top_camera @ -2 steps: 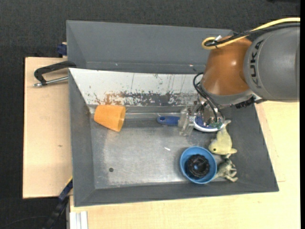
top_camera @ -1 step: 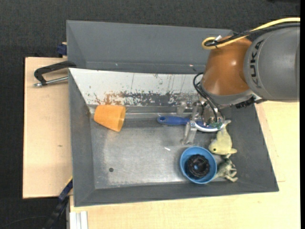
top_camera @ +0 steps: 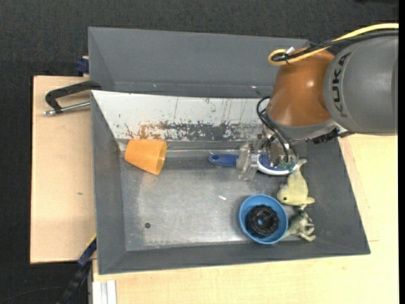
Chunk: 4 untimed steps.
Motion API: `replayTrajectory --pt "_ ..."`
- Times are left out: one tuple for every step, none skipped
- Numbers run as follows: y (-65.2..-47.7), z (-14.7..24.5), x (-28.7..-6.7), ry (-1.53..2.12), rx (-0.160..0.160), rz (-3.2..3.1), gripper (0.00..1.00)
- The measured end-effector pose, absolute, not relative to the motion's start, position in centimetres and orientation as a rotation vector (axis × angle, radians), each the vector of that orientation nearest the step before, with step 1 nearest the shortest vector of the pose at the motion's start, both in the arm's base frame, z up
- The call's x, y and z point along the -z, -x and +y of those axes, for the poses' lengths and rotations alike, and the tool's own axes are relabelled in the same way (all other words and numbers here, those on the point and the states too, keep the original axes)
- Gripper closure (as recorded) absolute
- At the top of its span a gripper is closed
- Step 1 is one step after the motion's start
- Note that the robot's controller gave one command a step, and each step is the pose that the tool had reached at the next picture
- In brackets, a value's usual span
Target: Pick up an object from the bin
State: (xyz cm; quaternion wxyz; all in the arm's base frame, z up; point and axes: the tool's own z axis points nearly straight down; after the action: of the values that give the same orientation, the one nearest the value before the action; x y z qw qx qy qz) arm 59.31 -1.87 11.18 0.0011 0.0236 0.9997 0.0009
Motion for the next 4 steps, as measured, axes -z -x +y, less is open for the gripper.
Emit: replayTrajectory --pt "-59.31 -1.87 -11.18 -0.074 -0.003 3.138 0.00" --pt "-59.31 -1.88 -11.18 -0.074 -0.003 3.138 1.00" --pt "-59.31 -1.88 -11.18 -0.074 -0.003 3.138 0.00" --pt "-59.31 -1.88 -11.18 -0.074 -0.003 3.138 1.00"
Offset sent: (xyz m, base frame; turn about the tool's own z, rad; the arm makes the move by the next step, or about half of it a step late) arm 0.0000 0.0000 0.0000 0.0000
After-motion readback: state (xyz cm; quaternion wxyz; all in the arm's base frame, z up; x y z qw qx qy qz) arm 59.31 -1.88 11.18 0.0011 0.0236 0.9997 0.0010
